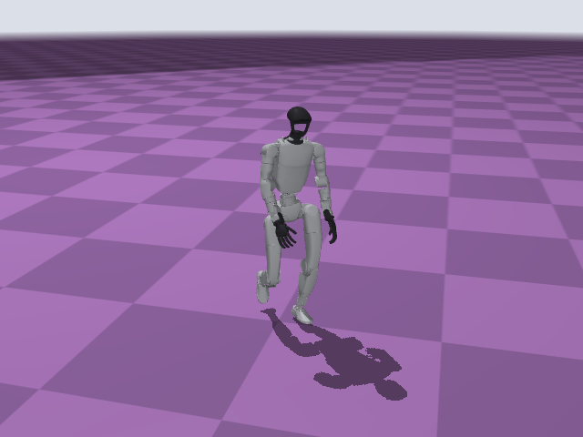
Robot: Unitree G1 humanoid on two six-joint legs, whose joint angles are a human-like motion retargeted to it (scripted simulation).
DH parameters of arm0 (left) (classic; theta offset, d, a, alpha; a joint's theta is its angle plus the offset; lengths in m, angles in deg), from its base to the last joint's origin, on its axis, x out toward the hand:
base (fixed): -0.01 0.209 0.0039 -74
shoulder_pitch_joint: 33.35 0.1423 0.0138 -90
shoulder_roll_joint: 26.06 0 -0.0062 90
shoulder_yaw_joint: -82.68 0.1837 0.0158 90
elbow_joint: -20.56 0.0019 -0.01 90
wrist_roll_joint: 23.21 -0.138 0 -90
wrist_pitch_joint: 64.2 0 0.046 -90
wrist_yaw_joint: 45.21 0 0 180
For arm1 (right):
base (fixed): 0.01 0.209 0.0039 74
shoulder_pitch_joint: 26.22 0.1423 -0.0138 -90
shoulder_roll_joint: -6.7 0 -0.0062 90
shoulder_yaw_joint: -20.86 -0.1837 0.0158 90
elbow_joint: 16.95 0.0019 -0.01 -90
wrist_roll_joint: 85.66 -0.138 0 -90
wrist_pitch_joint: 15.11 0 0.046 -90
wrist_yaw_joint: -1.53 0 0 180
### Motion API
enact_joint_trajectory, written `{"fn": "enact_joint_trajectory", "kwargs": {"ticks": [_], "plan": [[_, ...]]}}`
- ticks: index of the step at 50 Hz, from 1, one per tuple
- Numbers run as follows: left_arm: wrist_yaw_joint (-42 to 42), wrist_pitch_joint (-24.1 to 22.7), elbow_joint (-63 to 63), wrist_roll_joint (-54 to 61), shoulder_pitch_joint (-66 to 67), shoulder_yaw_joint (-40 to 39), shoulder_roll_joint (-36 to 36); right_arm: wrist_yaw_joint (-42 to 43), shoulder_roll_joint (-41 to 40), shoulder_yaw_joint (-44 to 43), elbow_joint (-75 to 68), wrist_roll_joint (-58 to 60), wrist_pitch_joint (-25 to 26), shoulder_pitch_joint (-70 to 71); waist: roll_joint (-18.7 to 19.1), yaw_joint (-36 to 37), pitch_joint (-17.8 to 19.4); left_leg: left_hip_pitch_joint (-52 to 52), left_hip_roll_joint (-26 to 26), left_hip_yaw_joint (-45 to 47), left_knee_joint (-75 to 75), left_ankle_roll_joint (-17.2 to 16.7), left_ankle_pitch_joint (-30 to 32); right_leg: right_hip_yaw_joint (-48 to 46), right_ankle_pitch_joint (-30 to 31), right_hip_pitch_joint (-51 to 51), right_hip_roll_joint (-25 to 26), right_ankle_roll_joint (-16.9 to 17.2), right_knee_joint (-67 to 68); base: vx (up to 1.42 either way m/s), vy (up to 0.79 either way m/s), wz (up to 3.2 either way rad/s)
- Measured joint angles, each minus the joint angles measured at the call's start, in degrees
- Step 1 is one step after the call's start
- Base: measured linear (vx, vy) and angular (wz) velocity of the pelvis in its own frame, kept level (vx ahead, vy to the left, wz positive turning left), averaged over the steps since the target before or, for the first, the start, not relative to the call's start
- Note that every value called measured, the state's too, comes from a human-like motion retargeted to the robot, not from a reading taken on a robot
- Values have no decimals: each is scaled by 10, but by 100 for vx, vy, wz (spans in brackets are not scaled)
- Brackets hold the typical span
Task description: Sport exercise
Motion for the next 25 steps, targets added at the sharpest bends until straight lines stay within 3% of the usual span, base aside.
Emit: {"fn": "enact_joint_trajectory", "kwargs": {"ticks": [3,7,11,16,20,25], "plan": [[-17,-4,-34,20,-48,-9,-7,-16,3,0,-15,6,10,-34,5,-17,9,33,-5,-14,-9,-1,-16,-6,-14,-55,-13,-17,63,-3,4,37],[-40,-6,-71,42,-109,-23,-11,-31,13,-8,-33,11,19,-72,19,-41,21,80,-2,-33,-30,-10,-31,-22,-67,-117,-19,-42,40,-3,2,42],[-56,-10,-102,47,-159,-32,-12,-37,23,-23,-47,11,26,-98,34,-58,31,126,9,-44,-58,-22,-38,-51,-95,-153,-11,-54,-99,-3,0,38],[-61,-21,-138,25,-182,-35,-12,-33,33,-42,-50,12,29,-124,53,-62,24,149,38,-42,-61,-39,-43,-75,-59,-157,44,-33,-343,-4,-1,27],[-63,-37,-175,5,-159,-31,-11,-17,34,-55,-38,4,20,-137,61,-62,16,123,63,-36,20,-61,-41,-83,-22,-148,74,-27,-407,-4,-2,23],[-32,-49,-223,-8,-80,-22,-8,11,39,-69,-10,-27,2,-134,89,-54,22,31,132,-23,277,-95,6,-88,-18,-140,116,-50,-358,-3,-4,19]]}}
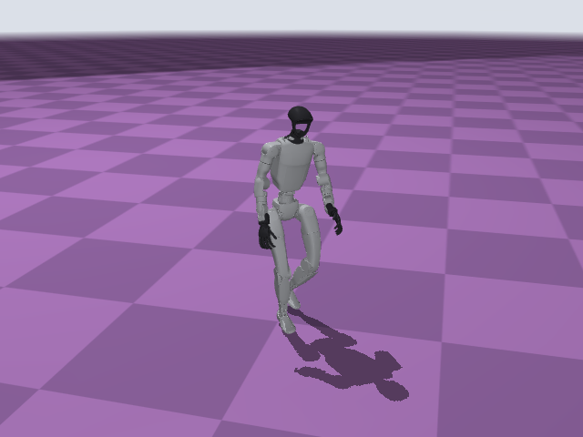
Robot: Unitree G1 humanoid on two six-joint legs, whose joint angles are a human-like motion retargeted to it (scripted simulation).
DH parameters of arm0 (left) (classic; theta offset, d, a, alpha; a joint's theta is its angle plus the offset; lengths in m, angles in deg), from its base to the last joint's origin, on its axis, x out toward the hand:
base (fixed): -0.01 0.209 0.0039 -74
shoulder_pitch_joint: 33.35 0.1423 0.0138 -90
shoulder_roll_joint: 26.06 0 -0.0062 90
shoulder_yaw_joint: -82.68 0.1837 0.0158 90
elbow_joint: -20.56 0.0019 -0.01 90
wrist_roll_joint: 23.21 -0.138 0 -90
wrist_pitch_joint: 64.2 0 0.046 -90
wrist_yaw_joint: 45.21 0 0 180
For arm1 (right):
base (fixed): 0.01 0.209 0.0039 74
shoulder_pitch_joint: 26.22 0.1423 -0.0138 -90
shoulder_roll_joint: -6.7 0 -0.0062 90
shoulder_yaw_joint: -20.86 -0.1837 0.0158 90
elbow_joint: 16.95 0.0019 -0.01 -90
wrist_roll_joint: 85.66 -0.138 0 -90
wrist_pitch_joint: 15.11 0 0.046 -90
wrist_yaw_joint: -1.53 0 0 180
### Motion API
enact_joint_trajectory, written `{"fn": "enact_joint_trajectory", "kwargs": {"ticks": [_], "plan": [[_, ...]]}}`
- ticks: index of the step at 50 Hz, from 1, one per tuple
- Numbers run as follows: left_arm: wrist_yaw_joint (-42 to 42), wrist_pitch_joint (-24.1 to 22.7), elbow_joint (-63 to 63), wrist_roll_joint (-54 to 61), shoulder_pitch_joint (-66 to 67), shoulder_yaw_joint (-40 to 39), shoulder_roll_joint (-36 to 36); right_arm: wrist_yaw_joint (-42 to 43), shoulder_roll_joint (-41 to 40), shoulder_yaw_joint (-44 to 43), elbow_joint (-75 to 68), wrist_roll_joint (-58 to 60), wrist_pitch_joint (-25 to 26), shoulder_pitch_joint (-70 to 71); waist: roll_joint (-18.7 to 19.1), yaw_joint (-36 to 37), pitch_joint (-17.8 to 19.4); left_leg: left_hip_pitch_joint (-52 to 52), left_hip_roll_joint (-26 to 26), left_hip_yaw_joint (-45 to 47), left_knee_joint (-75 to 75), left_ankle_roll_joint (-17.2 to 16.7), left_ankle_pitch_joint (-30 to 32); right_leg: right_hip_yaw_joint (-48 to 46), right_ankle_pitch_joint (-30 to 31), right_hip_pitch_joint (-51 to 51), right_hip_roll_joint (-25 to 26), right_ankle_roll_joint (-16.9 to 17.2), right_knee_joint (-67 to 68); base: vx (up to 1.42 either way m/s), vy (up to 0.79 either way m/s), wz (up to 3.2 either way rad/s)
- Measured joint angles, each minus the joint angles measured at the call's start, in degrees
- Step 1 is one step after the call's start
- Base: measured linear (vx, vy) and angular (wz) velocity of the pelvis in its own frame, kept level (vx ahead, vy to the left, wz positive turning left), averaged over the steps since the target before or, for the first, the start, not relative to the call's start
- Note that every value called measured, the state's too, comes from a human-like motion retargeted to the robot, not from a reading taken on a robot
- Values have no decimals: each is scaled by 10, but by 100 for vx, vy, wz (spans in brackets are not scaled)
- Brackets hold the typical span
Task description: Sport exercise
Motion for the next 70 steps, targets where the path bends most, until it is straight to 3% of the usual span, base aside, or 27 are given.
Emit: {"fn": "enact_joint_trajectory", "kwargs": {"ticks": [3,7,14,20,25,31,38,41,47,53,60,65,70], "plan": [[35,6,-10,-3,43,8,0,9,6,-8,19,-16,-3,7,11,8,7,-49,38,11,151,7,23,8,-38,-3,10,-23,58,-3,-5,26],[73,28,20,-4,78,14,0,11,14,-17,27,-30,0,34,17,13,21,-98,82,25,291,40,7,24,-113,-13,7,-53,135,-4,-5,32],[120,64,145,-31,98,36,12,-8,25,-13,4,-44,14,110,34,21,58,-185,116,25,379,63,-10,45,-202,-36,-2,-77,230,-5,-2,24],[166,67,187,-47,126,50,6,-33,30,-11,20,-53,15,137,33,32,64,-242,86,34,264,40,25,57,-165,-18,-12,-55,216,-1,0,7],[187,59,184,-41,153,48,0,-47,27,-6,51,-51,8,119,20,35,55,-230,39,38,84,19,63,67,-67,-9,-22,-13,218,0,0,0],[197,54,169,-32,158,50,0,-84,24,10,55,-38,8,93,1,15,42,-189,-40,3,-102,-10,140,82,46,-49,-37,42,336,0,0,0],[195,57,157,-27,121,52,-5,-130,17,9,20,-35,26,63,-6,2,36,-174,-65,-34,-78,7,80,93,84,-102,-28,69,488,1,0,1],[198,58,146,-16,96,44,-4,-148,13,-3,-2,-35,34,55,-2,7,41,-170,-61,-42,-56,3,68,88,97,-118,-26,62,505,0,0,0],[201,49,88,1,86,27,0,-148,12,-25,-14,-43,32,19,10,1,38,-162,-46,-47,-25,-31,125,61,78,-136,-35,35,453,0,0,0],[192,33,-5,4,98,12,-5,-108,12,-46,-4,-54,17,-7,19,-6,26,-175,-9,-23,108,-51,150,44,49,-120,-29,18,301,0,-1,2],[193,23,-105,2,104,-9,-23,-84,21,-68,30,-66,10,-8,14,6,12,-194,53,15,293,-17,124,49,25,-70,-10,-1,166,-3,-7,11],[176,34,-108,-6,98,-22,-34,-73,44,-65,64,-74,6,42,10,14,36,-249,102,20,391,28,77,42,-92,-72,-9,-48,237,-4,-11,8],[183,51,11,-26,95,-3,-24,-79,59,-44,94,-89,-2,92,17,17,63,-299,99,18,297,30,54,35,-99,-91,-20,-47,308,-1,-9,-4]]}}
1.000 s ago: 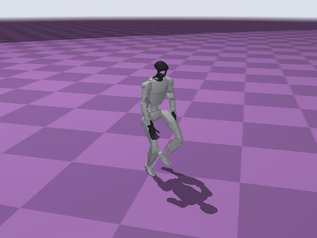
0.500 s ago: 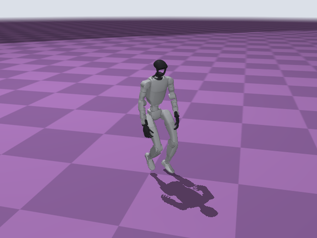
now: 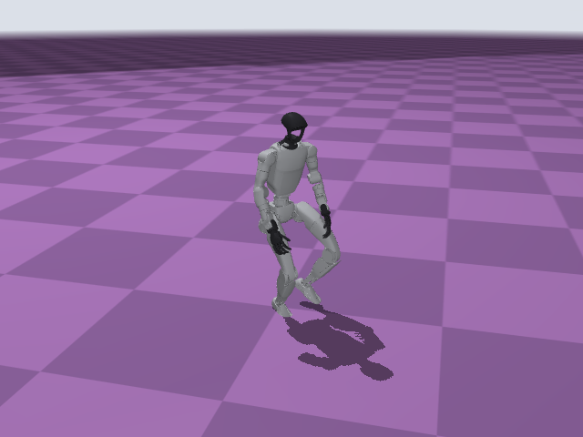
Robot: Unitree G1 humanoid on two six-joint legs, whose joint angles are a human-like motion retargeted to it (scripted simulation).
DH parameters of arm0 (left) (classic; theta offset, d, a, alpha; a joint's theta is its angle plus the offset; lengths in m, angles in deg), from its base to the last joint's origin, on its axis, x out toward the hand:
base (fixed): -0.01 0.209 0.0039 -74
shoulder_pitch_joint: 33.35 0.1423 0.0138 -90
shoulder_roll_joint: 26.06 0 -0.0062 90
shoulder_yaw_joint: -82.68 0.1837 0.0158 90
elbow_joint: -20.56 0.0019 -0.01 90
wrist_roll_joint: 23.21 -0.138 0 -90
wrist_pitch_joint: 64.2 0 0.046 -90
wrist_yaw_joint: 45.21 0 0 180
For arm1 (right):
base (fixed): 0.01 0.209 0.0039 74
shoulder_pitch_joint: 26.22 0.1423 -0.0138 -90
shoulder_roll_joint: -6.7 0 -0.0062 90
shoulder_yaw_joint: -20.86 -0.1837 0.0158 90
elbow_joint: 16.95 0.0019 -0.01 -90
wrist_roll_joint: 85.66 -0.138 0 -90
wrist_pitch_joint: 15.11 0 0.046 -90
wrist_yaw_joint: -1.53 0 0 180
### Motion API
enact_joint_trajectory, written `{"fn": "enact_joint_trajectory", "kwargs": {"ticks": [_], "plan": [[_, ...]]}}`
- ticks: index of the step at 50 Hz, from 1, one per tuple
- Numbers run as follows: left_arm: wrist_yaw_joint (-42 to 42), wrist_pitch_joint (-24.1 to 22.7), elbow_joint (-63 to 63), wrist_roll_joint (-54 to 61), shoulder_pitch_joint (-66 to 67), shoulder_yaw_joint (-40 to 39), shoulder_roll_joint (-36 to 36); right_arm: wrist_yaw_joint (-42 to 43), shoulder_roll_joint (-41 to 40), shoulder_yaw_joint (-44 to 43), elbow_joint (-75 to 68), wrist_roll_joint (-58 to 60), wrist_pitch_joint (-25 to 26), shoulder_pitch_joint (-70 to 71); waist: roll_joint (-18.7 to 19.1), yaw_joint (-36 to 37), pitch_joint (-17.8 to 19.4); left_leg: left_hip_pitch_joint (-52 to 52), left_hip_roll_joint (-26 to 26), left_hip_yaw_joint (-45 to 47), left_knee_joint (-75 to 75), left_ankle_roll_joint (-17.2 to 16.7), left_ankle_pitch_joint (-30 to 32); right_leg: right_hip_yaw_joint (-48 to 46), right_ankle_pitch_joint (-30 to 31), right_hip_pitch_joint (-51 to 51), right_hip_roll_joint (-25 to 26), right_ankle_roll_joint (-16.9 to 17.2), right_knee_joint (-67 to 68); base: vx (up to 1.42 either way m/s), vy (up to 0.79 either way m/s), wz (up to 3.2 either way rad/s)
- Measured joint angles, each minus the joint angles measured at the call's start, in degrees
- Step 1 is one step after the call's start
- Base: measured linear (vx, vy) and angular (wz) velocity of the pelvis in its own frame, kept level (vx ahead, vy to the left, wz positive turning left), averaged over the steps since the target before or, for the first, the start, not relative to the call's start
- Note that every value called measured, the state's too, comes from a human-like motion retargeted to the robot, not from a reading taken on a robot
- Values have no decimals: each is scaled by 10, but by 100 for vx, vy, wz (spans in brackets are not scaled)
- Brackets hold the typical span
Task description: Sport exercise
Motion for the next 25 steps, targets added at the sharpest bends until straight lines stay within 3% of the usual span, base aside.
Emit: {"fn": "enact_joint_trajectory", "kwargs": {"ticks": [5,8,15,25], "plan": [[53,8,94,3,41,24,11,-40,-2,28,40,-2,-9,-12,9,-5,-6,13,-36,-13,-139,-30,55,23,130,-33,22,71,64,0,-1,-1],[79,8,107,5,65,37,9,-66,1,40,51,-1,-9,-21,20,-6,-9,24,-47,-29,-165,-39,70,29,172,-67,27,93,131,0,0,0],[99,-3,83,-13,97,58,-11,-75,7,32,58,7,-8,-43,39,6,-8,15,-43,-45,-126,-30,39,35,149,-129,-9,65,232,-1,0,1],[59,-16,34,-25,90,38,-22,-2,-15,-4,-11,18,-14,-39,18,25,-5,-18,-75,-66,-108,-51,90,39,136,-106,-32,41,155,-6,-5,11]]}}
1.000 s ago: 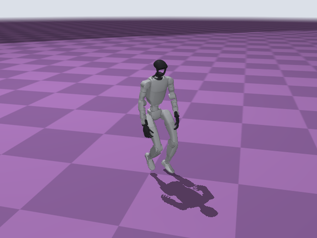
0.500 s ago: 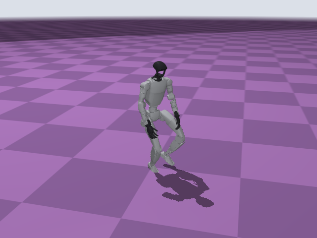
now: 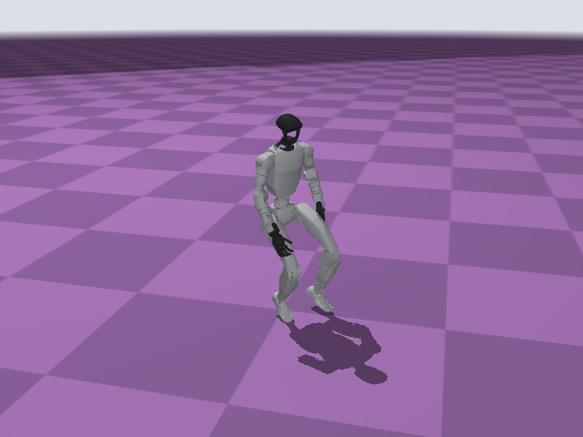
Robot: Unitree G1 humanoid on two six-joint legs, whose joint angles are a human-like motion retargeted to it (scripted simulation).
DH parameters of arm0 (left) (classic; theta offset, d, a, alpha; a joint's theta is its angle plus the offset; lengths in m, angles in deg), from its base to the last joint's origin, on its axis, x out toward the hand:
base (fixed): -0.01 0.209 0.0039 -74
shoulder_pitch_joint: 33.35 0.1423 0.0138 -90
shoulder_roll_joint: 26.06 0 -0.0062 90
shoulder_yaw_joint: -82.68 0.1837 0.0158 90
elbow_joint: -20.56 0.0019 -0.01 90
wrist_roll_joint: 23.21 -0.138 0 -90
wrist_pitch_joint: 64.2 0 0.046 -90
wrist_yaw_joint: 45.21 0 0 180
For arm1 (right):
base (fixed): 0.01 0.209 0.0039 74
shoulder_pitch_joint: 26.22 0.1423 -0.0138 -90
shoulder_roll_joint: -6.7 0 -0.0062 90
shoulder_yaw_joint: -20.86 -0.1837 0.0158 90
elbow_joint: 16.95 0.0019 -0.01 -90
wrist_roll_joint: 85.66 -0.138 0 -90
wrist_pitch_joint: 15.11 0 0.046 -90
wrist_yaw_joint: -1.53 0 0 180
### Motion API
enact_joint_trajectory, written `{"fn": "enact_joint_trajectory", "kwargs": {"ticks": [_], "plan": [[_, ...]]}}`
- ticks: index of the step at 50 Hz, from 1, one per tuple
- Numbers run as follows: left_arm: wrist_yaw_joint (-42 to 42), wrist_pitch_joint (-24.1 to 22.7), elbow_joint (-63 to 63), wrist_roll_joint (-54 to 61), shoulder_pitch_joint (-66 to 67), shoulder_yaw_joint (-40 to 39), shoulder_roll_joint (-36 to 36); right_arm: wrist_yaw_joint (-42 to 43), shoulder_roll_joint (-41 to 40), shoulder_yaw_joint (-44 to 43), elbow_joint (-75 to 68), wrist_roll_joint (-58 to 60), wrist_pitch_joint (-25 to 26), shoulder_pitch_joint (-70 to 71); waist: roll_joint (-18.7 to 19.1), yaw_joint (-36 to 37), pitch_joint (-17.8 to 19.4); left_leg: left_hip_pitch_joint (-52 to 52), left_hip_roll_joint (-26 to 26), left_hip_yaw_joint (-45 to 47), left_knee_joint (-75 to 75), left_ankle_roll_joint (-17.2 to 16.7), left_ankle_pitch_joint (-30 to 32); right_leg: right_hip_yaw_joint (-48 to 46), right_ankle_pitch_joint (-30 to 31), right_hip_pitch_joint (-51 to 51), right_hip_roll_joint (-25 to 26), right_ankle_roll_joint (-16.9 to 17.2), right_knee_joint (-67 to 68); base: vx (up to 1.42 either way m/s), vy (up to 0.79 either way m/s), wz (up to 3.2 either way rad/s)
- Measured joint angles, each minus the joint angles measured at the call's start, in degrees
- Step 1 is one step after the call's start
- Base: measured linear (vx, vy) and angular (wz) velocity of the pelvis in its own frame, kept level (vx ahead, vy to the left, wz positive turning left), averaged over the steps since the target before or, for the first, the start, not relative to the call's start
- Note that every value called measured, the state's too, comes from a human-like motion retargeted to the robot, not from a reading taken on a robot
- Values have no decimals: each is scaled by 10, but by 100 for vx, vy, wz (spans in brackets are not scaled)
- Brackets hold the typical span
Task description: Sport exercise
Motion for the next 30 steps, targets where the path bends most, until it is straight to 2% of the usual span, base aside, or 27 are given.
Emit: {"fn": "enact_joint_trajectory", "kwargs": {"ticks": [9,17,21,25,30], "plan": [[-79,-10,-135,-3,-52,-34,19,35,-9,-36,-25,-21,-10,-36,-22,-19,-3,13,-16,-3,57,7,-15,-11,14,14,0,11,10,-2,-5,18],[-79,-29,-257,-20,-135,-30,38,21,6,-66,13,-34,-14,-83,-3,-64,10,56,-48,-16,104,-44,30,-2,74,-7,9,30,9,-1,0,19],[-71,-28,-211,-11,-134,-13,47,12,6,-60,13,-37,-11,-99,5,-75,8,59,-44,-17,106,-53,48,5,78,11,16,37,-42,0,0,10],[-70,-14,-88,3,-104,5,52,-4,2,-43,1,-39,-5,-104,8,-74,2,50,-15,-17,55,-25,12,9,68,36,27,46,-60,0,0,0],[-55,11,75,19,-62,-2,54,-28,-4,-27,-7,-44,1,-91,6,-62,-7,43,5,-29,-95,-3,-1,13,39,50,38,52,2,2,-3,-34]]}}
